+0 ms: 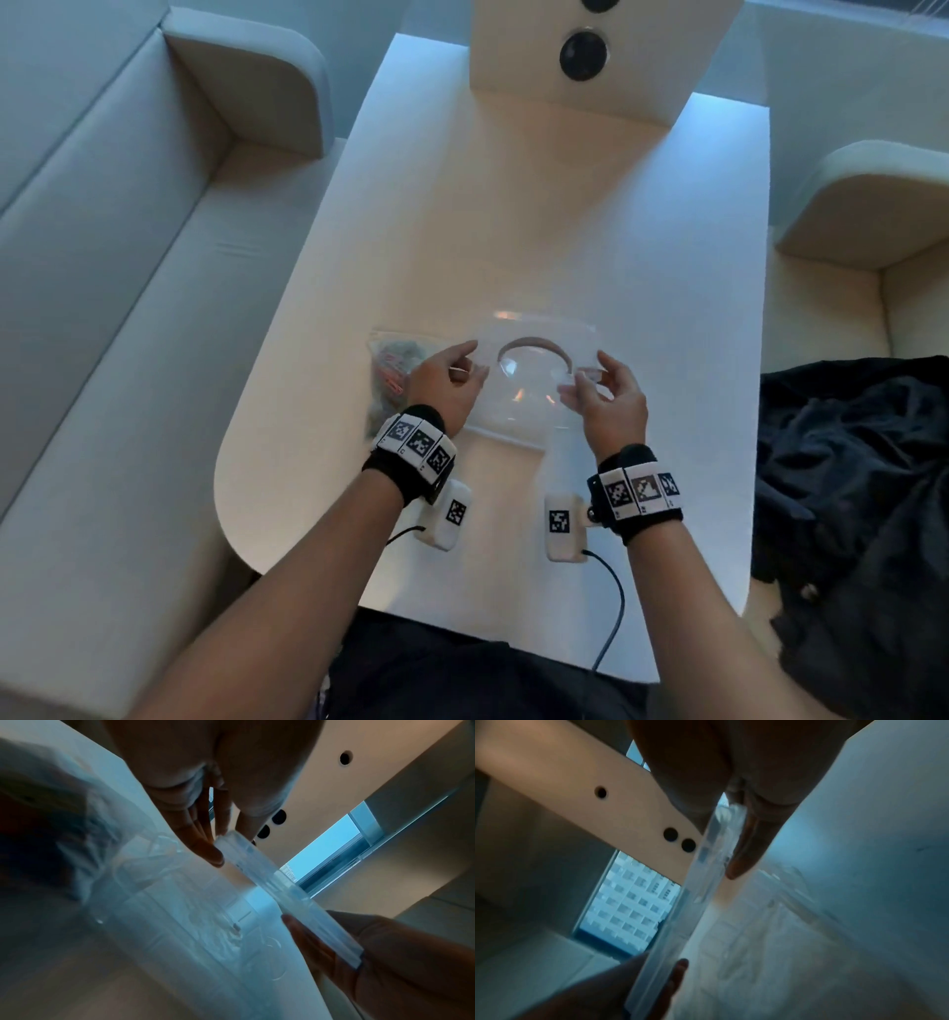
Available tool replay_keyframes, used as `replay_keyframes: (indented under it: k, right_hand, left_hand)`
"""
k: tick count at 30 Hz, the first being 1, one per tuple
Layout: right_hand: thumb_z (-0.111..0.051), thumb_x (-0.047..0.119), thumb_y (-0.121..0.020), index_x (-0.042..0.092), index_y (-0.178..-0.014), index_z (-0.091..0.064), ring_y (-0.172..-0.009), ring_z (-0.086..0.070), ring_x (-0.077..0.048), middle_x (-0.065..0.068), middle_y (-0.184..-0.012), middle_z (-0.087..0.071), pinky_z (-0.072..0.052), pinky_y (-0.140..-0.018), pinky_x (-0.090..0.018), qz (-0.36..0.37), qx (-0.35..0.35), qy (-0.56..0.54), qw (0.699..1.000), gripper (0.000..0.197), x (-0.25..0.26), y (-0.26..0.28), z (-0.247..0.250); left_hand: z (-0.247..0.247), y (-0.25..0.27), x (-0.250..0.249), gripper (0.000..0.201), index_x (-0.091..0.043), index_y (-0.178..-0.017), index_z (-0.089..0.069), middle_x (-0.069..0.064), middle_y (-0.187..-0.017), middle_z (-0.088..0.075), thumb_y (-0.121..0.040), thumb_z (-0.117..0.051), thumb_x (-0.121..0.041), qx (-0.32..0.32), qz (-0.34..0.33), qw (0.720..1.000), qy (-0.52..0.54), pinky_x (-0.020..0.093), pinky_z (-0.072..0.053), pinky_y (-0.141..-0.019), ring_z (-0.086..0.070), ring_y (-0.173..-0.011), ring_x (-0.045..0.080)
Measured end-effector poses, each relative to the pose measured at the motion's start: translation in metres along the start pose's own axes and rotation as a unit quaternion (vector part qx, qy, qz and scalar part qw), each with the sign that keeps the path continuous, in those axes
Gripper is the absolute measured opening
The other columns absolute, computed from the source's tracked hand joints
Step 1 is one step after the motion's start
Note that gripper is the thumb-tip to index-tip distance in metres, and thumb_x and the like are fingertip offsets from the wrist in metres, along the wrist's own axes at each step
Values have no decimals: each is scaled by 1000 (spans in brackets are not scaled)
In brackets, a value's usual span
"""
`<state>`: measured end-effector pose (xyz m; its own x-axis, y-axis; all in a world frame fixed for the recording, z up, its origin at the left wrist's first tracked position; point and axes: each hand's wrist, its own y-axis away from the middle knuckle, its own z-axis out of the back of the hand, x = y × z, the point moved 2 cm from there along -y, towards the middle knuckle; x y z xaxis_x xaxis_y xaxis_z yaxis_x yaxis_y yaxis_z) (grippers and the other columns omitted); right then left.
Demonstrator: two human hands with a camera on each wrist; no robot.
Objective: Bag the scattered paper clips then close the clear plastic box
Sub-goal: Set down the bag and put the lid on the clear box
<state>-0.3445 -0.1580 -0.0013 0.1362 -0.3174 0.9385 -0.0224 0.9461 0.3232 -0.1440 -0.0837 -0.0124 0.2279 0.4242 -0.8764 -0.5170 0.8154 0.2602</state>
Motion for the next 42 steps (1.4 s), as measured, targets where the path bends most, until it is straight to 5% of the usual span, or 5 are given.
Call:
replay_keyframes:
  k: [11,19,26,36,42]
  right_hand:
    - [-70,27,-85,20,-121,-67,-84,-56,-13,0,-108,-51,-50,-87,-29,33,-34,300,953,36,-16,1,6]
    - [-58,21,-94,21,-130,-60,-78,-65,-24,-5,-102,-60,-52,-90,-40,65,18,282,957,36,-26,-4,9]
    - [-50,13,-96,25,-141,-47,-91,-60,-23,-1,-106,-55,-44,-90,-28,47,80,278,956,47,-32,0,20]
    - [-70,30,-83,29,-123,-63,-96,-66,-16,6,-95,-74,-47,-98,-36,17,-23,275,961,41,-25,5,29]
    - [-71,28,-83,17,-111,-73,-101,-69,-18,-3,-101,-76,-47,-97,-29,2,-57,278,959,30,-24,12,24]
  left_hand:
    - [-5,1,13,33,-11,-115,-70,10,-115,-50,-82,-71,-16,-56,-64,981,-175,26,-38,-101,-50,-108,23]
    - [-4,0,7,31,-15,-115,-68,8,-97,-69,-84,-69,-16,-45,-33,989,-137,40,-54,-89,-65,-87,23]
    - [-8,18,13,35,-18,-121,-67,3,-96,-69,-87,-69,-12,-39,14,998,-44,0,-46,-72,-65,-79,7]
    - [-10,20,8,47,-11,-122,-64,4,-90,-73,-77,-78,-9,-83,74,993,-31,20,-51,-87,-66,-82,13]
    - [-18,23,3,22,-3,-105,-73,11,-93,-73,-84,-70,-10,-77,65,990,-94,23,-49,-88,-67,-88,23]
